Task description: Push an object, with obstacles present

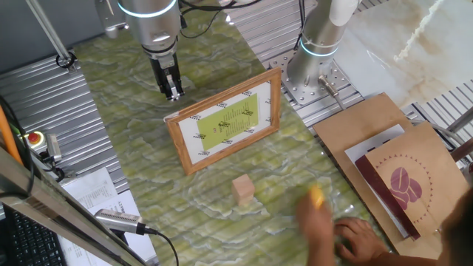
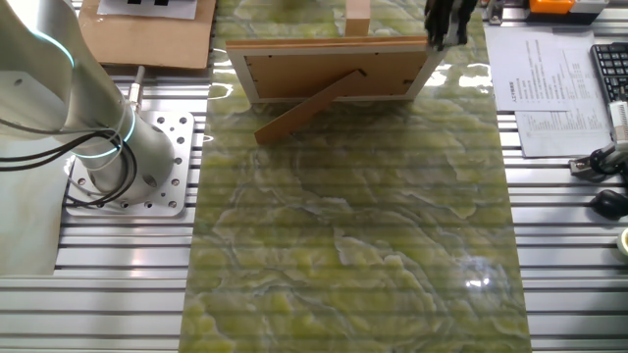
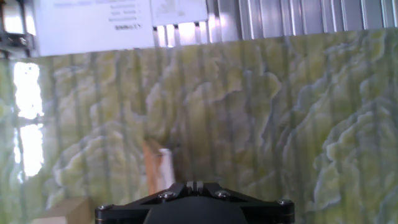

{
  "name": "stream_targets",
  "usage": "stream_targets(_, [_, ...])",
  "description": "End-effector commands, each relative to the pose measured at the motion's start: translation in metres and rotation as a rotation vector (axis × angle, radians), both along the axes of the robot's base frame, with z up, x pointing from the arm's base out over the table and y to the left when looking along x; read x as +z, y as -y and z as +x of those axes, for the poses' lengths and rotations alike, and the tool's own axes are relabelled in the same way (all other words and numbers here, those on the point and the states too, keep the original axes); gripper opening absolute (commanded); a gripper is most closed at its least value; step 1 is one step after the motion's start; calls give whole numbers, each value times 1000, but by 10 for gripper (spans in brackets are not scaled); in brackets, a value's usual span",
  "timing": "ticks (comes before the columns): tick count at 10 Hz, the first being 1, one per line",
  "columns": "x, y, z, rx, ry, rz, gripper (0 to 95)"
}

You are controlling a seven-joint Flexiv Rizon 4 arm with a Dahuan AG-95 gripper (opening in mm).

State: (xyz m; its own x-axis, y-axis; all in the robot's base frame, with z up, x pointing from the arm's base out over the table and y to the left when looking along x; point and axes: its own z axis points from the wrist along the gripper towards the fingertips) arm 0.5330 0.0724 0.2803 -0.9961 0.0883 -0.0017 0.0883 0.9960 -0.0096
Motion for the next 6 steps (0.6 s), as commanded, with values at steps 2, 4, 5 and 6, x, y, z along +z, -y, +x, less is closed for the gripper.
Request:
stream_targets(2, [8, -20, 8, -1, -21, 16, 0])
stream_targets(4, [4, -30, 8, -9, -25, 19, 0])
stream_targets(5, [3, -33, 9, -8, -25, 24, 0])
stream_targets(6, [2, -37, 10, -22, -29, 42, 0])
